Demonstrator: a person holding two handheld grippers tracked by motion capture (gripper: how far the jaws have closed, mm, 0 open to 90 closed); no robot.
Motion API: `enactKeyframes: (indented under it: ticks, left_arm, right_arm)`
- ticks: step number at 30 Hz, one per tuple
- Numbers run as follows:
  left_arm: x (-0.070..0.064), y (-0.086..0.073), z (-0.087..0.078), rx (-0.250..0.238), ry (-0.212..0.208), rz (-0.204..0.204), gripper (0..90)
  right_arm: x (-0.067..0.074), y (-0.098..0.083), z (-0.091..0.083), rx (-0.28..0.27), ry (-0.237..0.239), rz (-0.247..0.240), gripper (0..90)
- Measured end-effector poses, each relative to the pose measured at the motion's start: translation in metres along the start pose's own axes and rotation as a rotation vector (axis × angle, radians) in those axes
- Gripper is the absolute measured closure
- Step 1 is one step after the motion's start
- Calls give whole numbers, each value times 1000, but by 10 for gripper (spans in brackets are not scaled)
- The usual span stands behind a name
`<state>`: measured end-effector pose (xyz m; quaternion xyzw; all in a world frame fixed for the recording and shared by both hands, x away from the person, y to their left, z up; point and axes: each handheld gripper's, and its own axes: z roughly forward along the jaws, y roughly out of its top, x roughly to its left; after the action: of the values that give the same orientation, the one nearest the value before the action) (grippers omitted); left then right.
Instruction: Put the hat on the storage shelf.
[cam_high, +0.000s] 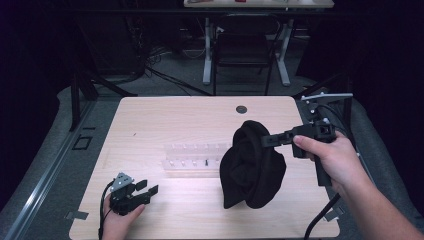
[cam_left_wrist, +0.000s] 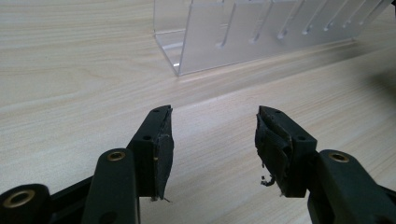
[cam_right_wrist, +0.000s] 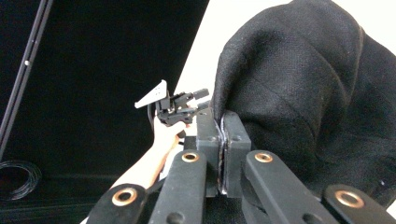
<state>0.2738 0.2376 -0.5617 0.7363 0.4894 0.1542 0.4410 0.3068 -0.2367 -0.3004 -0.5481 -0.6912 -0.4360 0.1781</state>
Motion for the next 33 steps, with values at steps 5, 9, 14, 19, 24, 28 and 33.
enactKeyframes:
  ticks: [5,9,14,19,24,28,33]
  left_arm:
    - [0,0,0,3,0,2,467]
    - [0,0,0,2,-1,0,467]
    - [0,0,0,3,-1,0,467]
    - [0,1,0,1,-3,-1,468]
    - [0,1,-1,0,-4,-2,468]
    - [1,1,-1,0,-4,-2,468]
    - [1,1,0,0,-5,-2,468]
  right_arm:
    - [6,7,-1,-8,5,-4,886]
    - [10,12,0,-12,2,-9,885]
    - [16,21,4,-19,-5,-10,886]
    - [21,32,10,-28,-13,-15,886]
    - [22,39,15,-39,-13,-9,886]
    - [21,47,20,-45,-17,-9,886]
    - [18,54,28,-54,-23,-2,885]
